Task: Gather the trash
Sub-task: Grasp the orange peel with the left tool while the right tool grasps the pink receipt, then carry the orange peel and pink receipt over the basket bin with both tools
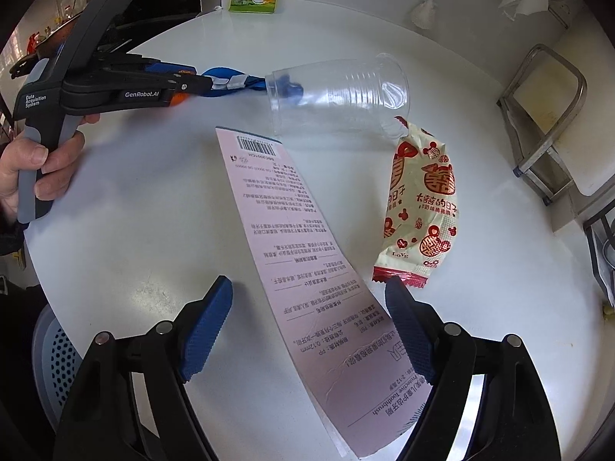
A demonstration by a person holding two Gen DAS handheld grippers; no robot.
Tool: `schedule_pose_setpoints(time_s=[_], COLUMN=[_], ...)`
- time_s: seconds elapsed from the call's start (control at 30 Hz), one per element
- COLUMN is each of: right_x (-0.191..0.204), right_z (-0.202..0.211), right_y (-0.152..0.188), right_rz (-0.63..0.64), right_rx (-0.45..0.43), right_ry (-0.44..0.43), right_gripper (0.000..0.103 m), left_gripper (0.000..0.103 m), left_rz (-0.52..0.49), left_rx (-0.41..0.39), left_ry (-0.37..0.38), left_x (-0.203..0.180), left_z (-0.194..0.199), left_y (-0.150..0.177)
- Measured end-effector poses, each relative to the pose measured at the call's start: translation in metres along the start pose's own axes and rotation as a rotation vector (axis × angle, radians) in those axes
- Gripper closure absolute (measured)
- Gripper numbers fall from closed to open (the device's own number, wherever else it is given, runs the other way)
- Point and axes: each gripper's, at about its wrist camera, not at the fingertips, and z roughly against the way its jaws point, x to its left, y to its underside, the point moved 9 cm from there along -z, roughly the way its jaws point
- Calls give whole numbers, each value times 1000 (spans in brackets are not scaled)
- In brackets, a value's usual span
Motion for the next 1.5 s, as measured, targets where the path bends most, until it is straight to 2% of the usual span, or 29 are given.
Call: schedule_pose_setpoints(time_s=[0.1,0.13,0.17,0.27,0.37,0.53,0.63,0.73,0.8,0.9,1.07,1.33,1.5], right_x=[4,6,7,9,11,13,16,19,22,25,42,80,108], right_z=[-1,-1,0,-2,1,10,16,26,33,44,59,69,80], right_y=[-5,-7,-8,-9,-5,1,6,13,18,24,38,64,81], right_rz=[1,2,-3,-34,-78,-223,-305,-371,-409,-472,-611,-707,-779], right_rx=[-14,-23,-23,-24,-34,-92,-123,-150,-160,-187,-257,-306,-337], right_ry=[12,9,10,-7,-3,26,65,100,124,152,143,216,219], right_gripper=[29,38,43,49,50,51,51,51,51,51,51,51,51], left_gripper=[72,72,72,72,73,81,88,90,91,92,92,92,92], left_rz=[-1,0,0,3,9,11,-20,-30,-20,-17,-31,-76,-97], left_rx=[0,0,0,0,-2,-24,-57,-60,-53,-67,-85,-148,-165], left_ry=[0,0,0,4,12,22,23,68,111,127,158,175,207], left_x=[0,0,-1,0,0,-2,-9,-14,-13,-7,-3,-6,-12], left_z=[0,0,0,1,1,8,17,24,29,40,61,110,138], left_y=[0,0,0,0,-1,-2,-1,4,8,15,29,45,69])
